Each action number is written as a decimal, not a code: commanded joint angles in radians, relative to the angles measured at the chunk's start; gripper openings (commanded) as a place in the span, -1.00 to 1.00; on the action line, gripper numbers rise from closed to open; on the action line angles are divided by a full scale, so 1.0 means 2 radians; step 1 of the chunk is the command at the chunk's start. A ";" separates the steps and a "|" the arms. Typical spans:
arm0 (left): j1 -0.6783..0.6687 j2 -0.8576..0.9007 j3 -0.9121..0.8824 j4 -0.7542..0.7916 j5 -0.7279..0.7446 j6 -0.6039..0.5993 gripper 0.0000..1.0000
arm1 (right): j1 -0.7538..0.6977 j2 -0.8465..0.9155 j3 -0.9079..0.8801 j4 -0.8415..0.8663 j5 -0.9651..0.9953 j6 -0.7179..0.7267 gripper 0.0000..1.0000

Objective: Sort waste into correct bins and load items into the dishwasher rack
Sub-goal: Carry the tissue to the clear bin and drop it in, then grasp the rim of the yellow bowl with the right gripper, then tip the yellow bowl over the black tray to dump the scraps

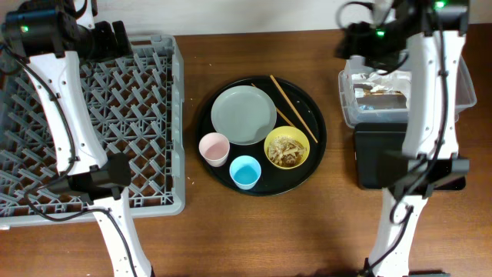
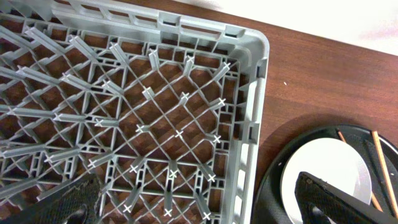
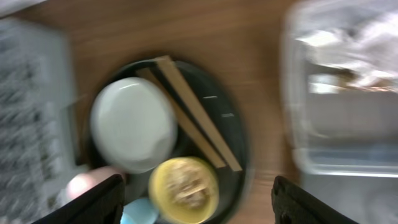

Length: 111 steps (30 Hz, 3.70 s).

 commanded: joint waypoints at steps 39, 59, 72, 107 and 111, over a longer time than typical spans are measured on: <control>0.000 -0.015 0.006 0.000 -0.004 -0.005 0.98 | 0.277 -0.087 -0.572 0.323 0.165 0.196 -0.14; 0.000 -0.015 0.006 0.000 -0.004 -0.005 0.98 | 0.276 -0.087 -0.615 0.338 0.171 0.185 -0.92; 0.000 -0.015 0.006 0.000 -0.004 -0.005 0.98 | 0.235 -0.166 -0.484 0.141 0.163 0.139 -0.92; 0.000 -0.015 0.006 0.000 -0.004 -0.005 0.98 | -0.327 -0.315 -0.802 0.294 -0.356 -0.322 -0.92; 0.000 -0.015 0.006 0.000 -0.004 -0.005 0.98 | -0.354 -0.311 -0.808 0.297 -0.378 -0.354 -0.92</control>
